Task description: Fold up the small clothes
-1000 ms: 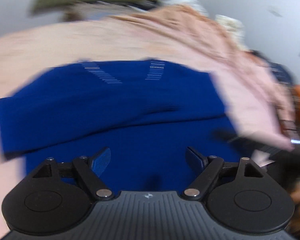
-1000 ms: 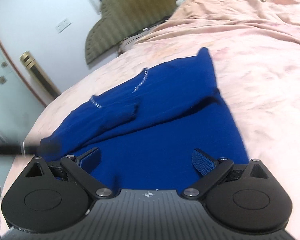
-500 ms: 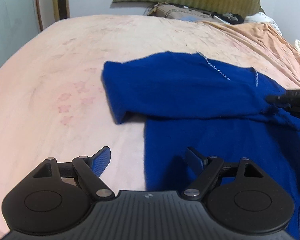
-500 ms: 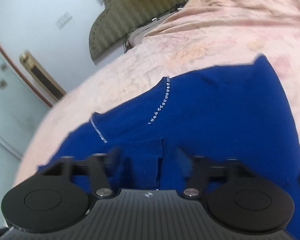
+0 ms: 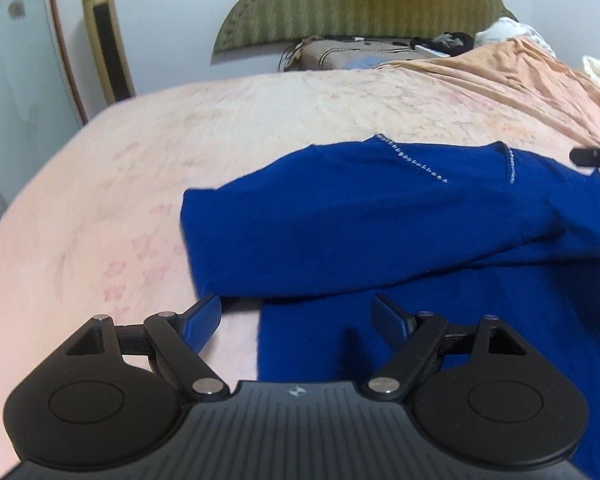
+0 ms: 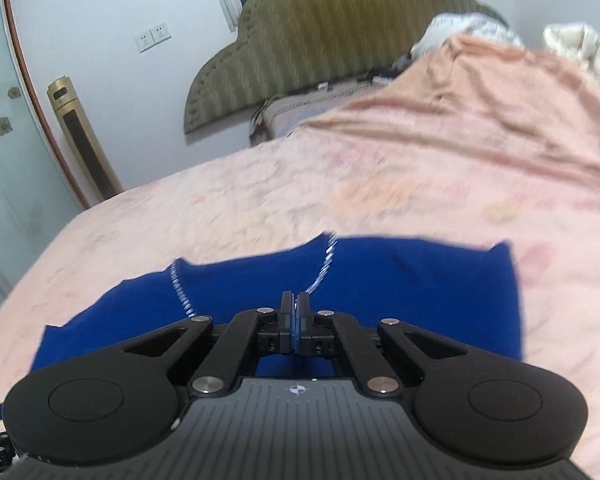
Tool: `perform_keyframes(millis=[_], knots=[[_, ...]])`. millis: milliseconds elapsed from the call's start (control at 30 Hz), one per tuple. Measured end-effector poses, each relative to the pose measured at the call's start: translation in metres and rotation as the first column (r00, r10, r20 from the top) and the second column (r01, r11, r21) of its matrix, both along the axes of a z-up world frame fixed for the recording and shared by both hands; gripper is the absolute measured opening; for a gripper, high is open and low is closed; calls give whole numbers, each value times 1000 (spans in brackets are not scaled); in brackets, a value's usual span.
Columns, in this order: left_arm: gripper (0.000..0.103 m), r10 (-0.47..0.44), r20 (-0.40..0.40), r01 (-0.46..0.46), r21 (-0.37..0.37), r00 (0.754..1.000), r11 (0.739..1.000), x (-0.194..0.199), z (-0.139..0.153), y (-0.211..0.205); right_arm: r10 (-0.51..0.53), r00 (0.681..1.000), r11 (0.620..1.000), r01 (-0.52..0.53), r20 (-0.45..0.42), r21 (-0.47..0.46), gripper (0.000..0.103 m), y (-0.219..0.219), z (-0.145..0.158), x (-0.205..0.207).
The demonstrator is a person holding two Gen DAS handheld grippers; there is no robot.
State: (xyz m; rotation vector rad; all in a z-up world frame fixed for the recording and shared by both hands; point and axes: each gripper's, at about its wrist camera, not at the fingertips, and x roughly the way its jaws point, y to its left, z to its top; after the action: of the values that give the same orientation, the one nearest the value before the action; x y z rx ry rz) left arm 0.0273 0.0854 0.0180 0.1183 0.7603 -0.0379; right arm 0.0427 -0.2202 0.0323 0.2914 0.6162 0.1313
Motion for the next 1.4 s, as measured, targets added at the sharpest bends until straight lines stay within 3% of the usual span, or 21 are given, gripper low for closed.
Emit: perform_keyframes(millis=[100, 133, 300, 467, 533, 600, 733, 800, 900, 1000, 1100, 1300, 1400], knots=[[82, -4, 11, 4, 30, 1000, 1000, -3, -3, -4, -18, 1000, 1000, 18, 0, 17, 2, -11, 4, -1], [82, -2, 8, 1, 29, 1000, 1000, -4, -4, -3, -17, 1000, 999, 18, -18, 51, 13, -17, 2, 0], [82, 17, -19, -17, 12, 1000, 1000, -5, -11, 7, 25, 989, 956, 20, -148, 292, 32, -35, -30, -1], [82, 33, -40, -34, -13, 999, 999, -4, -23, 12, 29, 977, 817, 99, -213, 568, 33, -45, -61, -24], [82, 33, -49, -34, -20, 998, 999, -3, -29, 12, 30, 973, 766, 124, -228, 631, 34, -43, -69, -33], [82, 31, -50, -32, -20, 998, 999, -4, -32, 10, 33, 970, 749, 136, -242, 648, 34, -32, -73, -36], [82, 22, -32, -22, -8, 999, 1000, -8, -31, 10, 19, 964, 759, 159, -266, 632, 38, -11, -77, -26], [82, 23, -32, -24, -15, 999, 1000, -9, -30, 12, -12, 965, 773, 176, -263, 610, 45, 0, -78, -20], [82, 33, -30, -34, -27, 999, 999, -10, -28, 17, -83, 969, 795, 205, -233, 571, 45, 7, -77, -11], [82, 45, -20, -45, -25, 999, 999, -10, -25, 21, -132, 968, 786, 235, -215, 572, 45, 10, -81, -2], [82, 56, -1, -56, -18, 998, 998, -9, -22, 24, -134, 967, 821, 231, -218, 522, 13, 15, -74, 9], [82, 78, 75, -82, 57, 994, 995, 3, -19, 19, -54, 993, 901, 95, -108, 423, 13, 38, -19, 28], [82, 87, 100, -99, 115, 991, 988, 11, -19, 16, 4, 1000, 913, 6, -25, 409, 13, 52, 19, 34]])
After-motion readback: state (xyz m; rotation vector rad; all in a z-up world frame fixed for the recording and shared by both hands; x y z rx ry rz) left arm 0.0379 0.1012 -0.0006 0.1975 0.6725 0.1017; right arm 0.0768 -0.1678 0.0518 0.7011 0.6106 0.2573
